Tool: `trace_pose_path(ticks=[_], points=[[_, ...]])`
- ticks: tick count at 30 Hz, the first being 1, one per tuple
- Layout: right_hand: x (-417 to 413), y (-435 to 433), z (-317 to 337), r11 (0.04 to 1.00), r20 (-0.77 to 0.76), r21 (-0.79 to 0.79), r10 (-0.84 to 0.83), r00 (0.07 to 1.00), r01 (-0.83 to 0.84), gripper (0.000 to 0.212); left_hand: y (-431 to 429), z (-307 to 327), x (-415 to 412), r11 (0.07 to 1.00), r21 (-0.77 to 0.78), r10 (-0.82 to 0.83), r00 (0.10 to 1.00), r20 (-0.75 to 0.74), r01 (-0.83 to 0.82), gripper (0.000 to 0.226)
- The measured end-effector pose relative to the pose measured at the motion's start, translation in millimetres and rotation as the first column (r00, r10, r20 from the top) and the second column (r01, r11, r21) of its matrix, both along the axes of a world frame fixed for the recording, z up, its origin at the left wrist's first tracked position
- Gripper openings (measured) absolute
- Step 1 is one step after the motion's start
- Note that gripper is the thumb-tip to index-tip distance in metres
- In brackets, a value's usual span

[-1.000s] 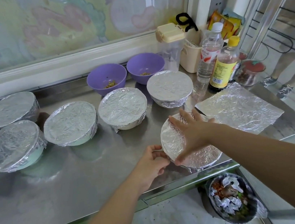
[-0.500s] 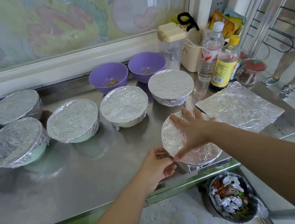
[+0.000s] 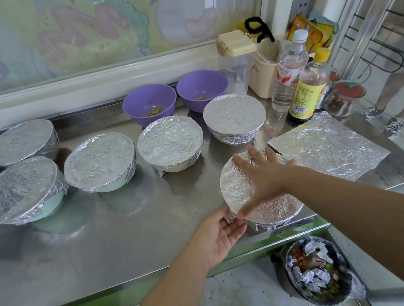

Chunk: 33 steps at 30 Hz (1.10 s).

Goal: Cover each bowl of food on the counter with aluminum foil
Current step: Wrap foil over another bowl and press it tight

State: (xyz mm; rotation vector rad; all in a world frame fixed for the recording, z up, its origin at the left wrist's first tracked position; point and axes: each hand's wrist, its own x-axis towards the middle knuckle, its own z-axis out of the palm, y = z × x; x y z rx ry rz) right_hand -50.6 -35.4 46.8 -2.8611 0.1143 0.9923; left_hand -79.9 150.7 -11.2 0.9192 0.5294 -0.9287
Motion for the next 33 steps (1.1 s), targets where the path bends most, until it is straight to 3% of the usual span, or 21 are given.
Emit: trace_pose_path(ticks=[11,20,24,27,33], points=[[0.6,-2.2,-2.2,1.000,0.013,0.005,0.005,1.000,-0.005,0.152,-8.4,22.7,29.4,0.948,0.286,-0.160,0.986,0.051,0.139,0.022],[0.4,-0.9,-1.3,0.999,0.013,0.031,-0.010,1.000,0.010,0.151,16.2,51.5,58.0,0.958,0.182,-0.224,0.975,-0.014,0.222,0.014],[-0.8,1.2,1.9,1.000,0.020,0.026,-0.017,1.000,0.017,0.150,14.5,62.8,73.5,0.963,0.115,-0.239,0.970,-0.048,0.243,0.051],[-1.1,2.5,3.1,1.000,0.020,0.021,-0.023,1.000,0.023,0.150,12.2,68.3,73.2,0.953,0.100,-0.283,0.958,-0.043,0.286,0.065],[-2.1,2.4,2.2,1.000,0.022,0.012,-0.019,1.000,0.019,0.149,17.0,55.0,47.8,0.931,0.224,-0.305,0.952,0.034,0.290,0.052]])
